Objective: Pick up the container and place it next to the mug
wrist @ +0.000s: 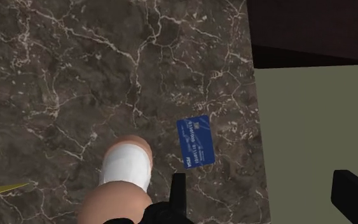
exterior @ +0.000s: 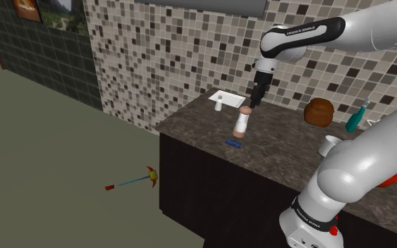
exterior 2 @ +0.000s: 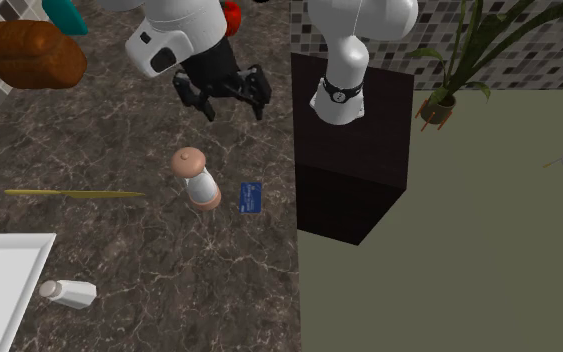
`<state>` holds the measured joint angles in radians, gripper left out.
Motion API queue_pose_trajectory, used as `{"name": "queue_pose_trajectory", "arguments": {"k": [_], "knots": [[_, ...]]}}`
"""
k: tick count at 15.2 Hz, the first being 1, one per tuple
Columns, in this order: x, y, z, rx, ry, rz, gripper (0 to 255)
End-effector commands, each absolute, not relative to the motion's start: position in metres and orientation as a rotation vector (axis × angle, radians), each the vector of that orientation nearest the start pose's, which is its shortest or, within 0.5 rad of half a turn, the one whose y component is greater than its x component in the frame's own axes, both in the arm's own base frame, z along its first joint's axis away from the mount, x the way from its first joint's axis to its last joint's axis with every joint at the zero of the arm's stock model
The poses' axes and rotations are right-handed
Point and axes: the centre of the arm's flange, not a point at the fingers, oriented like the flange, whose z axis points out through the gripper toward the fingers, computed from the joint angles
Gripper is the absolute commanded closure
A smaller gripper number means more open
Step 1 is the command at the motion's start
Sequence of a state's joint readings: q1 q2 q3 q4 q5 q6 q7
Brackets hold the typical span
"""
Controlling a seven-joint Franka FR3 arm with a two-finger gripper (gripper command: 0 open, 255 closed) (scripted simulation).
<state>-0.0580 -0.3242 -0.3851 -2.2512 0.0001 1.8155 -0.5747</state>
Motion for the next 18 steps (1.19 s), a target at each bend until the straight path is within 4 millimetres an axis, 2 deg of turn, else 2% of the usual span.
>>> {"name": "queue_pose_trajectory", "arguments": {"k": [1,8,9,16,18], "knots": [[0.412,-0.22,0.465,-2.963,-0.25,0.075,0],[0.457,-0.293,0.434,-2.959,-0.297,0.03,0],[0.458,-0.295,0.434,-2.959,-0.299,0.029,0],[0.457,-0.288,0.394,-2.959,-0.299,0.029,0],[0.457,-0.288,0.394,-2.959,-0.299,0.029,0]]}}
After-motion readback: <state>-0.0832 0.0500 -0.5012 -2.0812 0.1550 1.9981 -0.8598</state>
